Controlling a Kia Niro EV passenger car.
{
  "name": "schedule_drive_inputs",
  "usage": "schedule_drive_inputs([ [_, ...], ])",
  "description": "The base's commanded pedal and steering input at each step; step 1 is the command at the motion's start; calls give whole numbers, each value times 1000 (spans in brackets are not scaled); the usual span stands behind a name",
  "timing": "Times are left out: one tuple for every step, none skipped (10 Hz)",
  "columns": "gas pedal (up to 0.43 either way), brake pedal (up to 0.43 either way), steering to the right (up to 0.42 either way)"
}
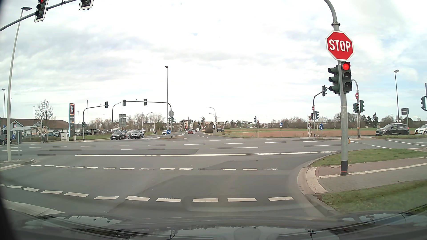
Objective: Follow the waypoints while adhering to traffic rules and regulations
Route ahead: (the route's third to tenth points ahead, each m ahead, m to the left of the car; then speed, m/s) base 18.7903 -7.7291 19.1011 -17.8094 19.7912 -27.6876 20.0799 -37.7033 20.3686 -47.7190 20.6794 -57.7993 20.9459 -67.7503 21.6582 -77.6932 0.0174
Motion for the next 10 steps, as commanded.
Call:
schedule_drive_inputs([
  [0,293,0],
  [0,293,0],
  [0,293,0],
  [0,293,0],
  [0,293,0],
  [0,293,-1],
  [0,293,0],
  [0,293,-1],
  [0,293,-1],
  [0,287,0],
])
